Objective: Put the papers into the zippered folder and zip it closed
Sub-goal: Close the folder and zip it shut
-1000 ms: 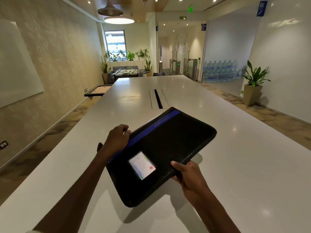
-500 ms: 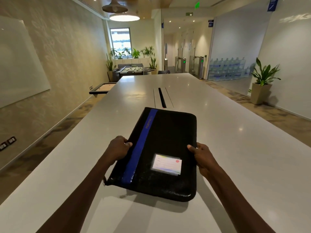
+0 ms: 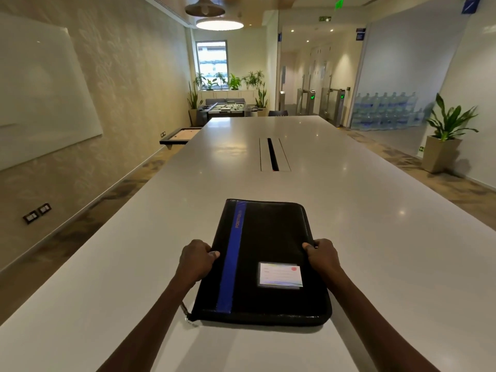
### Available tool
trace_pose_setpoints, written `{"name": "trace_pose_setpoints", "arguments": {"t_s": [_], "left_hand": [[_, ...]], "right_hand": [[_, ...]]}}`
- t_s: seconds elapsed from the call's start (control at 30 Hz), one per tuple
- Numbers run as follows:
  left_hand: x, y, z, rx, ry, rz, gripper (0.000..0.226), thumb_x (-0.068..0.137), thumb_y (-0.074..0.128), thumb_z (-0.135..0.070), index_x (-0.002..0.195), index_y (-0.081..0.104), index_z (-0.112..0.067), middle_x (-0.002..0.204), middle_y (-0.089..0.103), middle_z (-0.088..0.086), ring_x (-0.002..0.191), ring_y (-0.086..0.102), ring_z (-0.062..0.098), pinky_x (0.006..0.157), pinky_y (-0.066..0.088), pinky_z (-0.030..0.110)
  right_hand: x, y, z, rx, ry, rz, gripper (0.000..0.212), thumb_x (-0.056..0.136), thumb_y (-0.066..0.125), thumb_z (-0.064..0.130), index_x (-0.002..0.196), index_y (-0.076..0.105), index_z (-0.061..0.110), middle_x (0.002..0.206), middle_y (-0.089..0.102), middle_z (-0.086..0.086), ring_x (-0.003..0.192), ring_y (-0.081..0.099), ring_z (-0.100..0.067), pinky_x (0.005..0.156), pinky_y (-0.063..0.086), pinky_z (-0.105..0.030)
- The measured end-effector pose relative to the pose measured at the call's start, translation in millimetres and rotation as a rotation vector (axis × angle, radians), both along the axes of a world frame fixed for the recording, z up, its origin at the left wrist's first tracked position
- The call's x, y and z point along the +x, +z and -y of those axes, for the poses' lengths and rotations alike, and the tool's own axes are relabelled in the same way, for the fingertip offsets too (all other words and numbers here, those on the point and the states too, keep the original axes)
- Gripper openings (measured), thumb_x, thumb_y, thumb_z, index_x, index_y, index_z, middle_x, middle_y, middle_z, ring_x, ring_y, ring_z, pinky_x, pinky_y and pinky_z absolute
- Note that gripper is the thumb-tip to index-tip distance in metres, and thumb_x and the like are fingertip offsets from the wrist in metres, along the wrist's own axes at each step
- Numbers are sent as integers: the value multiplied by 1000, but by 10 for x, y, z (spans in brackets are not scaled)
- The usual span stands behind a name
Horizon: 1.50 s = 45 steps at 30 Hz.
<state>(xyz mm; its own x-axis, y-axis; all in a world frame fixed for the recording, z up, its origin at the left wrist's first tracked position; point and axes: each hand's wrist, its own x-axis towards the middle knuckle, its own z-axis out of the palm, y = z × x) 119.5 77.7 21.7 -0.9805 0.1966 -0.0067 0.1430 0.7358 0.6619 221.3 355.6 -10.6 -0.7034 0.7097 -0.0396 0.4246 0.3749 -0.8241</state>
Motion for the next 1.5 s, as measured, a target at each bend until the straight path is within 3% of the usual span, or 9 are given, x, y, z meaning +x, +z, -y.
{"name": "trace_pose_setpoints", "arguments": {"t_s": [0.1,0.3,0.47,0.6,0.9,0.97,1.07,1.23,1.5], "left_hand": [[46,-49,23,-1,-7,-14,24,86,71,-27,95,75,-5,93,73,13,85,65,25,72,47,27],[97,-99,51,25,24,-83,22,81,76,-27,92,79,-9,89,76,11,86,69,25,71,43,24],[112,-92,57,7,58,-124,20,80,77,-30,87,80,-12,81,77,7,68,64,17,64,42,22],[141,-72,67,-32,49,-132,19,82,75,-32,84,79,-14,77,76,3,57,55,8,49,34,15],[233,-15,183,-59,-84,-85,23,80,76,-33,92,77,-14,83,74,1,61,54,3,51,33,11],[267,4,242,-61,-103,-68,22,79,77,-34,88,77,-14,74,70,-3,60,56,2,50,34,13],[320,30,344,-62,-128,-58,21,79,77,-37,79,77,-16,63,64,-8,59,58,3,49,35,15],[430,30,586,-41,-170,-3,23,78,77,-39,82,78,-16,74,73,1,73,68,17,68,53,29],[538,47,928,-32,-270,121,32,69,82,-47,90,74,-24,80,73,-8,80,66,4,66,45,18]], "right_hand": [[9,-54,9,78,3,40,26,96,60,27,96,67,2,84,68,-10,67,59,-17,61,41,-28],[25,-77,14,165,9,67,30,95,62,30,87,68,2,76,64,-7,73,62,-23,68,47,-31],[31,-73,57,209,8,79,31,94,62,31,84,66,2,75,62,-6,69,58,-21,66,43,-29],[62,-31,40,234,10,109,32,93,64,35,84,67,4,73,62,-4,66,57,-18,62,40,-26],[133,71,66,281,66,189,32,90,66,34,89,68,2,79,64,-7,72,58,-20,65,43,-28],[172,106,123,323,72,216,32,90,66,35,93,67,2,90,67,-12,80,61,-24,68,45,-30],[258,156,253,416,79,251,37,90,62,36,106,63,3,114,60,-20,109,55,-36,89,45,-39],[396,219,615,536,54,136,37,92,62,32,118,59,6,122,53,-20,117,47,-34,92,44,-37],[483,206,1180,524,135,-100,32,91,67,28,117,65,10,121,54,-8,111,47,-17,86,44,-23]]}}
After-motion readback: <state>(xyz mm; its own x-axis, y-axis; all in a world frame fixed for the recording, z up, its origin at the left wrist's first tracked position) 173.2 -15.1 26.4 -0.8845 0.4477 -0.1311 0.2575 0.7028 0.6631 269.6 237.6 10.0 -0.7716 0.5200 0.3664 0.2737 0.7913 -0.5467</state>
